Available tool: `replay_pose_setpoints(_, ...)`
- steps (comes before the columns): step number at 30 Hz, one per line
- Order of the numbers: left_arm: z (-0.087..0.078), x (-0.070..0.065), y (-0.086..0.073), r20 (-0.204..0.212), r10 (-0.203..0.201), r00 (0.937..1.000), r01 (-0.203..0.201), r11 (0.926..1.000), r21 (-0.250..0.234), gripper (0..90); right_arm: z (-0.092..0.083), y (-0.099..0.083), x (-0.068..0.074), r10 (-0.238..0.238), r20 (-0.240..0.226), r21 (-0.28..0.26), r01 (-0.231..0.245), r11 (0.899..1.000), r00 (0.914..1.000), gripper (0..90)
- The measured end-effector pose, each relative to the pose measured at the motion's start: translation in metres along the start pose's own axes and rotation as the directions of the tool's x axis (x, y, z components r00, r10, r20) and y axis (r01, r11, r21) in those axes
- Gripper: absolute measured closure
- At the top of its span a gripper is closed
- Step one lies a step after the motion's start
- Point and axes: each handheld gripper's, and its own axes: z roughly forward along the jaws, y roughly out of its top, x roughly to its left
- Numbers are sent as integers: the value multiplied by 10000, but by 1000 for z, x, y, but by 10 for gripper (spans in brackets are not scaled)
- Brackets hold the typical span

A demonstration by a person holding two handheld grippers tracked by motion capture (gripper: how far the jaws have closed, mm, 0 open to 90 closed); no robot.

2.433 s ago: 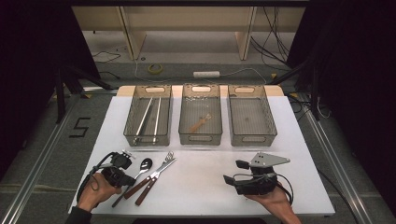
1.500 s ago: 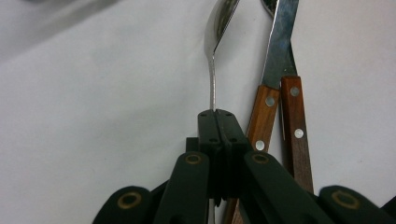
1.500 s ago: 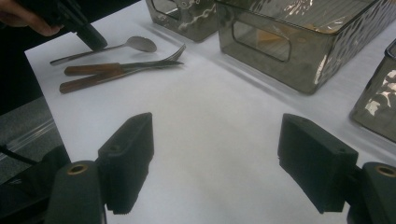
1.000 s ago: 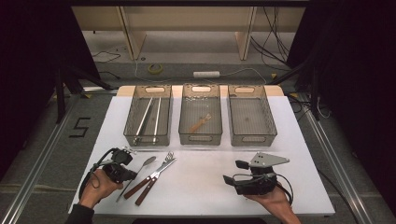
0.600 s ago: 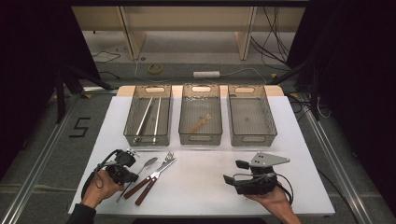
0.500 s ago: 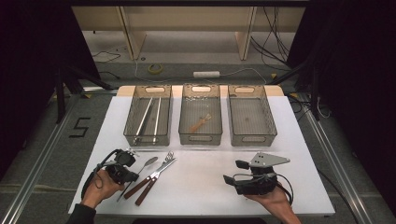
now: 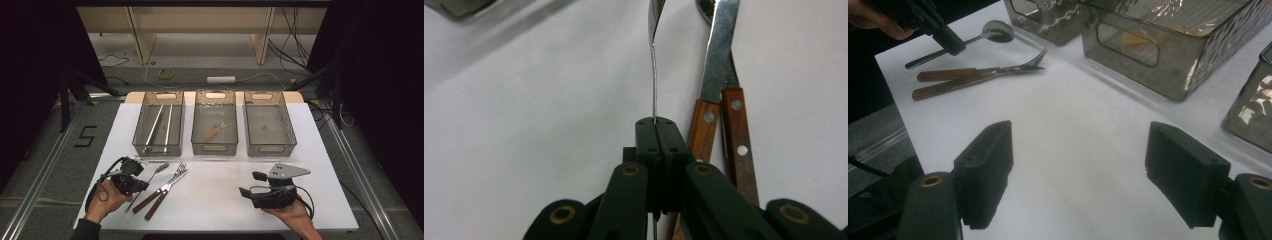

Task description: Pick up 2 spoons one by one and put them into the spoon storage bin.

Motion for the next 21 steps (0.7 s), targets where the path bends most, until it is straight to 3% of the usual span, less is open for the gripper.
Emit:
replay_pose_setpoints(10, -16, -11, 27, 274, 416, 9988, -392, 9956, -847, 893, -1, 0, -1, 77, 25, -125, -76, 9999, 10000, 281)
replay_pose_setpoints(21, -26, -26, 72, 397, 811, 9959, -726, 9807, -1813, 893, -2, 0, -2, 104, 25, -170, -103, 9998, 9999, 281)
